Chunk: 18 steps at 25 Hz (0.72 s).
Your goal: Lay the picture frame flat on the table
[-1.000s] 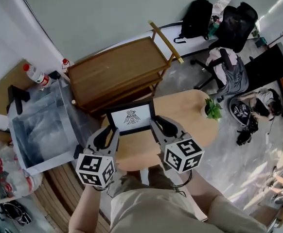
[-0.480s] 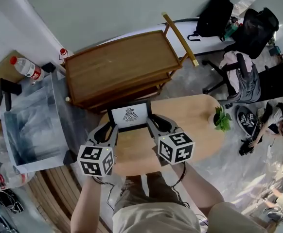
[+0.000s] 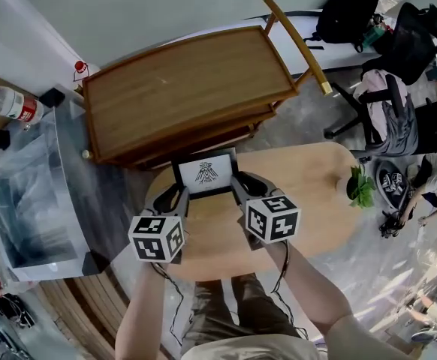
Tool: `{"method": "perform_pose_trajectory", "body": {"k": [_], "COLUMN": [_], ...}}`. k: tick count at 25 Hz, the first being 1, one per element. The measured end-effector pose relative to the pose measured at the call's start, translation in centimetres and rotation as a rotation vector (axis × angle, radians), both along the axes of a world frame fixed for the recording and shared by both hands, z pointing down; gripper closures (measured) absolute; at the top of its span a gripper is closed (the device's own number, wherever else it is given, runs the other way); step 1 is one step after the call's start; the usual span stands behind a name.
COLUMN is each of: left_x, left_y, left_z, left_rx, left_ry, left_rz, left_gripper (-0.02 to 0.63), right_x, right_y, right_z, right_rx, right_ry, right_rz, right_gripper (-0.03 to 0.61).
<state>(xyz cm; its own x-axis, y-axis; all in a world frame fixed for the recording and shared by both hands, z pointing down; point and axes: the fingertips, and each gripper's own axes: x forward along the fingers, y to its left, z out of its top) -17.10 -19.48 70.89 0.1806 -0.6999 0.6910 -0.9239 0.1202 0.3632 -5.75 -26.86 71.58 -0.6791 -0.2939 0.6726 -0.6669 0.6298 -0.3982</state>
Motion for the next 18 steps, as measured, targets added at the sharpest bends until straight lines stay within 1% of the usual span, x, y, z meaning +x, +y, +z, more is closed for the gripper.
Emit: {"method": "perform_pose_trajectory", "body": {"k": [7, 12, 18], "left_x": [-1.1, -1.9, -2.8], "left_y": [-1.5, -2.0, -2.2], "left_z": [8.1, 13.7, 19.6], "left_rx": [-0.048, -0.094, -0.134], "left_ry": [0.011, 0.007, 0.021], "left_rz": [0.019, 0.005, -0.021], "left_gripper": [0.526, 0.526, 0.528], "right_x": [-0.9, -1.7, -2.7], "right_y": [-1.1, -1.5, -1.8], "right_z": [8.1, 13.6, 19.3], "right_rx": [-0.047, -0.065, -0.083], "right_ry": [0.035, 0.07, 0.111], "right_rz": [-0.027, -0.029, -0.038], "right_gripper": [0.523, 0.523, 0.523]}}
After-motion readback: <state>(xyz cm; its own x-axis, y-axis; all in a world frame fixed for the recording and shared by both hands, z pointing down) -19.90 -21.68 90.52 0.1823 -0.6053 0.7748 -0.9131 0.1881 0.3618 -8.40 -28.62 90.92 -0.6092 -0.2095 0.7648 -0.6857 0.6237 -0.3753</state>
